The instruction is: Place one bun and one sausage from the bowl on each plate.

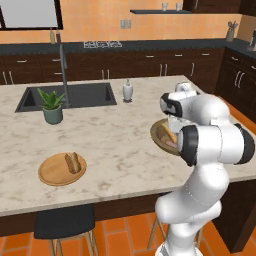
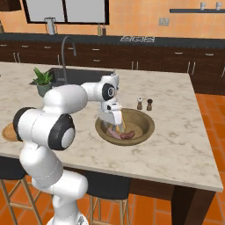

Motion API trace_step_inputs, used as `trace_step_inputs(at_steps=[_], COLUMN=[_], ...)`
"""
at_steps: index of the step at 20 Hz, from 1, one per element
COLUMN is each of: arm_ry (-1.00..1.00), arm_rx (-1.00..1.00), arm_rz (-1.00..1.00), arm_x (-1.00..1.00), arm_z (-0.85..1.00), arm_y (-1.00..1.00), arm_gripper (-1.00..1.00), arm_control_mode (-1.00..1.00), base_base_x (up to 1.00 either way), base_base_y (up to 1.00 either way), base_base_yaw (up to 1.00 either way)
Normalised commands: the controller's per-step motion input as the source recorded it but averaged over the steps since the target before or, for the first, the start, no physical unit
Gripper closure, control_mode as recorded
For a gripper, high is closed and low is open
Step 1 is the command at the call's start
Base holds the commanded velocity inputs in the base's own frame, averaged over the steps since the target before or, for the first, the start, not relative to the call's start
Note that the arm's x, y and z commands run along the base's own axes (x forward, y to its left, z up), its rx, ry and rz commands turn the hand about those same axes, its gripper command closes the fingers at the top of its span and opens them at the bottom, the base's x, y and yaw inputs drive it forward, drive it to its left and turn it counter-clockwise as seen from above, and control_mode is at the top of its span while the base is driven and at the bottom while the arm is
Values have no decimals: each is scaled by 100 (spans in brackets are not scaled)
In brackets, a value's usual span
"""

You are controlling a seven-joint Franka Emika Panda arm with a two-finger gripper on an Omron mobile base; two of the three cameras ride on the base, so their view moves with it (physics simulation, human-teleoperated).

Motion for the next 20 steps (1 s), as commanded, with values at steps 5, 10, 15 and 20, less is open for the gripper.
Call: trace_step_inputs(at_steps=[5, 10, 15, 20], arm_ry=[-8, 0, 7, 0], arm_rx=[10, 14, 16, 3], arm_rz=[24, 0, 0, 0], arm_x=[16, 41, 48, 38], arm_z=[-4, 0, 0, -39], arm_y=[-73, -24, -6, -18], arm_gripper=[-100, -100, -100, -100], arm_control_mode=[-100, -100, -100, -100], base_base_x=[0, 0, 0, 0], base_base_y=[0, 0, 0, 0], base_base_yaw=[0, 0, 0, 0])
